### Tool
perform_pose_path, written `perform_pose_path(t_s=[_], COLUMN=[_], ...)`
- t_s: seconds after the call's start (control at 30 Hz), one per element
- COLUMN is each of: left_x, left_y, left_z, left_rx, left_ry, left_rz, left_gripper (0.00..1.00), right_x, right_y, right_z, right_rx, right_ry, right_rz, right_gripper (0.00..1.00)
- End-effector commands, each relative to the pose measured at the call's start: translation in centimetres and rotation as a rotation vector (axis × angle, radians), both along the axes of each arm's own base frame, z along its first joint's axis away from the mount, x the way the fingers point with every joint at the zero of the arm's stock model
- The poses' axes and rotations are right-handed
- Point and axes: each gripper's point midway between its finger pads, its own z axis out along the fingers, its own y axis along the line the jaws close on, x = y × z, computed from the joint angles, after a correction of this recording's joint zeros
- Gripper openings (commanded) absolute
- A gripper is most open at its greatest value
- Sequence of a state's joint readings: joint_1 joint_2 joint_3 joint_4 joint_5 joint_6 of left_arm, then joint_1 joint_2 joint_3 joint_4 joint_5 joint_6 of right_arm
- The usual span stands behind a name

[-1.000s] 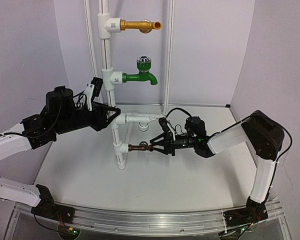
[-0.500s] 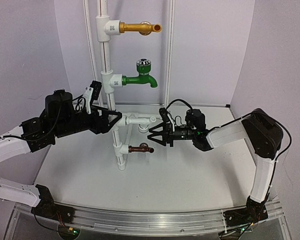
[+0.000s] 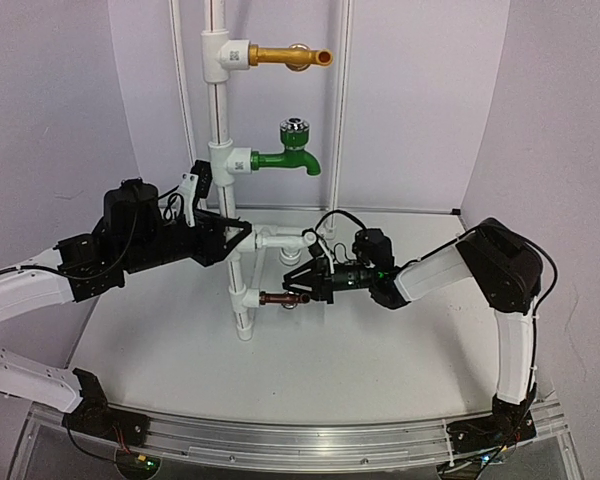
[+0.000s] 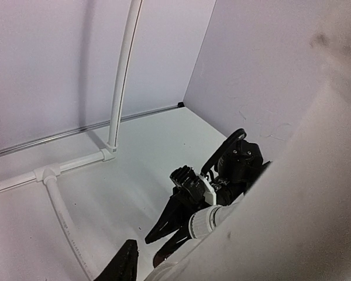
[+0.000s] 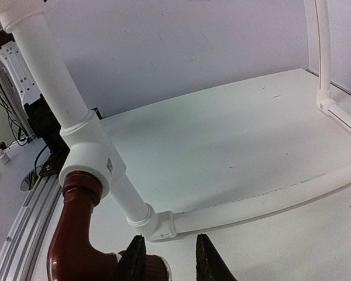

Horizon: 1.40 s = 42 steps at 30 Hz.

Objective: Install the water faucets

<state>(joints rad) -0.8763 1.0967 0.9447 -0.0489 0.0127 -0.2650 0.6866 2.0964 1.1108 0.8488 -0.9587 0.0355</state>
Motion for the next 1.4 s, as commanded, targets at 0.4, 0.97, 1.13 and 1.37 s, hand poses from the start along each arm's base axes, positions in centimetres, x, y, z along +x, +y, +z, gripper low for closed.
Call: perform_pose_path(t_s=[0.4, 0.97, 1.13, 1.37], left_x=[0.9, 1.0, 1.1, 1.0], left_y=[-0.1, 0.3, 0.5, 0.5], left_z=[2.7, 2.5, 2.9, 3.1], left_rx=[-0.037, -0.036, -0.054, -0.058], left_ry=[-0.068, -0.068, -0.084, -0.083], left_rz=[0.032, 0.055, 0.063, 0.061], left_gripper=[0.06, 0.00, 0.00, 0.00], right_x=[-5.7, -8.9, -9.8, -11.5], right_y=[-0.6, -0.5, -1.3, -0.8], right_z=[-0.8, 0.9, 2.8, 2.9], right_rx=[0.033, 0.168, 0.274, 0.289], right_ry=[0.053, 0.156, 0.199, 0.202], right_rz=[0.134, 0.117, 0.094, 0.116], right_gripper=[0.16, 0.12, 0.09, 0.08])
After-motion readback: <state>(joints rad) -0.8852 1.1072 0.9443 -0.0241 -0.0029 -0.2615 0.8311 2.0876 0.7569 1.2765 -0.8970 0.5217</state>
